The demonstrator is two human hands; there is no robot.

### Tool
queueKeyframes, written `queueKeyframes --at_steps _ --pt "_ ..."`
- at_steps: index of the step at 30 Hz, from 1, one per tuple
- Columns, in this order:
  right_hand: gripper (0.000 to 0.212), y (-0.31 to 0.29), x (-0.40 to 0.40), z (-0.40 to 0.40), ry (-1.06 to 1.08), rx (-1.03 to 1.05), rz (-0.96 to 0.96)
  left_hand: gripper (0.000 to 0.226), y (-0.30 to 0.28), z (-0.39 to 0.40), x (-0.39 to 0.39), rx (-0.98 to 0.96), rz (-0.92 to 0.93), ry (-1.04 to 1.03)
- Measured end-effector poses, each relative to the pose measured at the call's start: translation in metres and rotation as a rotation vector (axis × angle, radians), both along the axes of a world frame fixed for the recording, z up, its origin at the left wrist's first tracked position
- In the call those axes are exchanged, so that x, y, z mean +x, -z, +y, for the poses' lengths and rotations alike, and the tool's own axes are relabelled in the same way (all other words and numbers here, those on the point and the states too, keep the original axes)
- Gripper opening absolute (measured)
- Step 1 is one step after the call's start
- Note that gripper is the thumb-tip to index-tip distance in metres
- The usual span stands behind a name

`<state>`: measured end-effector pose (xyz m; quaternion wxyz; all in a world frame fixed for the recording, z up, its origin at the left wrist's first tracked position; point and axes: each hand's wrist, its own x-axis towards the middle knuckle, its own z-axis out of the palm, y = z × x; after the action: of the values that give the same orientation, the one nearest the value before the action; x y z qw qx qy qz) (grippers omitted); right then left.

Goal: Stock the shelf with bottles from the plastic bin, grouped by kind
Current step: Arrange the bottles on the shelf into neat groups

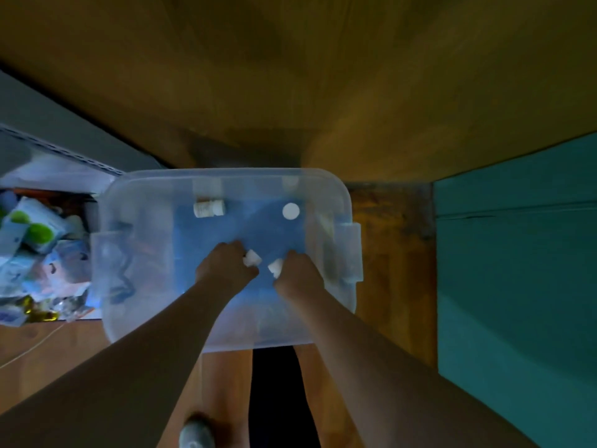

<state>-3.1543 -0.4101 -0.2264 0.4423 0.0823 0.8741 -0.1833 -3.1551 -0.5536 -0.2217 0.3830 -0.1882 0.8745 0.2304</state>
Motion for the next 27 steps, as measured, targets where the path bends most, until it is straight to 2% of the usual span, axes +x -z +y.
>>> queueKeyframes --at_steps 5,8,14,18,22,27 --pt "0.033 -0.050 0.003 0.002 0.069 -0.073 0.017 0.033 -0.057 -0.021 0.018 0.046 0.065 -0.148" --pt "0.025 -0.102 0.006 -0.009 0.142 -0.183 0.088 0.028 -0.111 -0.033 0.034 0.074 0.151 -0.306" --pt "0.025 -0.222 0.034 -0.045 0.319 -0.432 0.148 0.022 -0.230 -0.057 0.109 0.195 0.320 -0.531" --pt "0.018 -0.303 0.080 -0.079 0.339 -0.604 0.143 0.026 -0.308 -0.085 0.187 0.316 0.442 -0.680" --pt "0.013 -0.387 0.162 -0.123 0.362 -0.852 0.095 0.013 -0.378 -0.117 0.299 0.309 0.592 -0.848" --pt "0.010 -0.471 0.261 -0.191 0.229 -1.088 -0.028 0.026 -0.439 -0.166 0.424 0.353 0.698 -1.033"
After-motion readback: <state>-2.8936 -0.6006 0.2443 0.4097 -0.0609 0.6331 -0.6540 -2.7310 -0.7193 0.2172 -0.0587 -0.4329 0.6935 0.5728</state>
